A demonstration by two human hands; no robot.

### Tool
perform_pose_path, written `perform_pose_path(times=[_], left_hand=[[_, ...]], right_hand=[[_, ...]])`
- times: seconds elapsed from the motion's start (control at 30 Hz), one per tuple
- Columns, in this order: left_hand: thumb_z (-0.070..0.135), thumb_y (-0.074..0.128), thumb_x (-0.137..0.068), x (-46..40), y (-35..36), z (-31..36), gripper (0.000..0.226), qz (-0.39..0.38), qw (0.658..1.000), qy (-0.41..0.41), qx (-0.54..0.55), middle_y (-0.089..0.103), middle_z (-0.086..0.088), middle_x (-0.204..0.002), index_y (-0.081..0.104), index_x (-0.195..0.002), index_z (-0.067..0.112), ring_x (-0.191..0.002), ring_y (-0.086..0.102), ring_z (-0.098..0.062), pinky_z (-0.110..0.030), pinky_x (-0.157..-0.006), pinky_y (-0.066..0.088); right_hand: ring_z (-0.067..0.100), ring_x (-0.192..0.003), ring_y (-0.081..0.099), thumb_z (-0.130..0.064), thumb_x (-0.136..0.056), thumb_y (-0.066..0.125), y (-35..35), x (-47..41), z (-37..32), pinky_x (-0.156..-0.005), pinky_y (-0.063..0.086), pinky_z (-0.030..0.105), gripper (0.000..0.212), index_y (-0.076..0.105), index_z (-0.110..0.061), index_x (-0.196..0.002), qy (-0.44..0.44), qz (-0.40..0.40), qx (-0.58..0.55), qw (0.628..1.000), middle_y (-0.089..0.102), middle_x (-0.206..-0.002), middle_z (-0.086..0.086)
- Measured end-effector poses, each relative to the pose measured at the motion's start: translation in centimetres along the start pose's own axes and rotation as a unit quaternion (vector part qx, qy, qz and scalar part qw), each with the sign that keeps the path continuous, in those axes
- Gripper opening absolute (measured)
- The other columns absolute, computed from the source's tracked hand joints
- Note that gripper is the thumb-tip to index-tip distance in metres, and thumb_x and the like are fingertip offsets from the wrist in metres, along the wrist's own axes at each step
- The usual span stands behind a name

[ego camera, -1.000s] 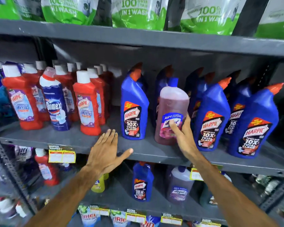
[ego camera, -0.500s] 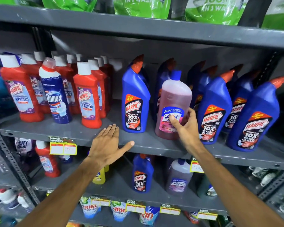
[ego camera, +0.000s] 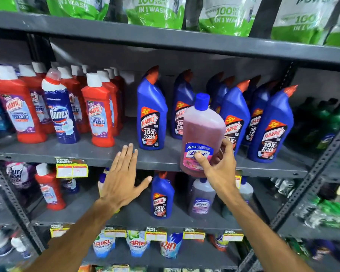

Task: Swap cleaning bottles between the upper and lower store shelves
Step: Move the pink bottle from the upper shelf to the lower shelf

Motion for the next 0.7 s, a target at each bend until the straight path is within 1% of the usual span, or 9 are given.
perform_pose_path(times=[0.07,0.13,0.17,0.23,0.33,0.4,0.5,0.63,0.7], left_hand=[[0.071,0.037,-0.098,1.9,0.2,0.9,0.099,0.027,0.999,0.019,0.008,0.003,-0.020,-0.177,0.014,-0.166,0.001,-0.165,-0.001,-0.031,-0.048,-0.134,0.010],[0.068,0.038,-0.100,3.5,0.5,1.7,0.097,0.046,0.998,0.036,0.024,0.004,-0.019,-0.177,0.014,-0.166,0.002,-0.165,0.001,-0.032,-0.045,-0.134,0.005],[0.068,0.037,-0.101,4.3,0.8,2.1,0.096,0.051,0.997,0.046,0.034,0.004,-0.019,-0.177,0.014,-0.166,0.002,-0.165,0.002,-0.033,-0.044,-0.134,0.003],[0.068,0.034,-0.102,5.7,1.7,2.7,0.094,0.046,0.996,0.062,0.052,0.003,-0.016,-0.178,0.012,-0.166,0.004,-0.165,0.004,-0.032,-0.044,-0.134,0.005],[0.067,0.034,-0.101,7.9,3.8,3.3,0.094,0.015,0.996,0.065,0.056,0.003,-0.014,-0.178,0.010,-0.166,0.004,-0.165,0.004,-0.030,-0.048,-0.132,0.014],[0.065,0.039,-0.101,9.2,5.2,3.4,0.095,0.000,0.997,0.058,0.060,0.004,-0.014,-0.178,0.010,-0.166,0.003,-0.165,0.005,-0.029,-0.048,-0.132,0.016],[0.060,0.047,-0.098,10.2,7.3,3.5,0.098,-0.029,0.996,0.060,0.060,0.007,-0.018,-0.177,0.010,-0.166,0.001,-0.165,0.006,-0.031,-0.050,-0.131,0.018],[0.060,0.051,-0.095,12.1,11.1,3.1,0.103,-0.111,0.992,0.050,0.041,0.003,-0.020,-0.176,0.007,-0.165,-0.001,-0.164,0.005,-0.034,-0.052,-0.131,0.021],[0.062,0.050,-0.094,13.0,13.1,2.7,0.104,-0.144,0.988,0.042,0.036,0.003,-0.021,-0.176,0.009,-0.165,-0.002,-0.164,0.005,-0.035,-0.053,-0.130,0.022]], right_hand=[[0.014,-0.106,0.075,-0.014,-0.077,0.094,-0.8,2.1,-0.2,-0.094,0.063,0.040,0.075,0.048,-0.018,-0.136,-0.007,0.003,0.012,1.000,0.073,-0.121,-0.002],[0.009,-0.101,0.075,-0.015,-0.076,0.095,-1.6,4.1,0.0,-0.090,0.063,0.035,0.075,0.049,-0.022,-0.135,-0.007,0.008,0.031,0.999,0.072,-0.117,-0.008],[0.008,-0.100,0.074,-0.014,-0.075,0.095,-2.0,5.0,0.3,-0.089,0.063,0.035,0.075,0.050,-0.022,-0.134,-0.002,0.010,0.037,0.999,0.072,-0.117,-0.008],[0.012,-0.099,0.075,-0.014,-0.074,0.096,-2.5,6.5,1.4,-0.088,0.063,0.040,0.074,0.051,-0.023,-0.132,0.009,0.016,0.045,0.999,0.072,-0.116,-0.007],[0.014,-0.098,0.076,-0.017,-0.073,0.096,-2.8,9.0,3.9,-0.086,0.065,0.042,0.074,0.049,-0.025,-0.130,0.036,0.019,0.045,0.998,0.074,-0.115,-0.004],[0.015,-0.101,0.076,-0.018,-0.074,0.096,-3.0,10.7,5.9,-0.088,0.065,0.043,0.074,0.048,-0.027,-0.130,0.055,0.031,0.045,0.997,0.073,-0.117,-0.001],[0.011,-0.100,0.075,-0.017,-0.073,0.096,-3.4,12.6,9.0,-0.087,0.064,0.040,0.076,0.047,-0.030,-0.129,0.077,0.063,0.050,0.994,0.072,-0.117,-0.002],[0.012,-0.099,0.074,-0.021,-0.072,0.095,-3.1,15.6,13.8,-0.084,0.063,0.033,0.074,0.045,-0.034,-0.125,0.114,0.092,0.046,0.988,0.070,-0.117,-0.001],[0.014,-0.100,0.073,-0.029,-0.072,0.093,-2.6,17.1,16.4,-0.084,0.063,0.036,0.071,0.044,-0.034,-0.123,0.136,0.103,0.046,0.984,0.068,-0.117,0.001]])
Point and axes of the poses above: each hand's wrist, its own x-axis away from the middle knuckle, its own y-axis out of the palm, z = x × y, the point moved 9 cm from there along -x, towards the middle knuckle
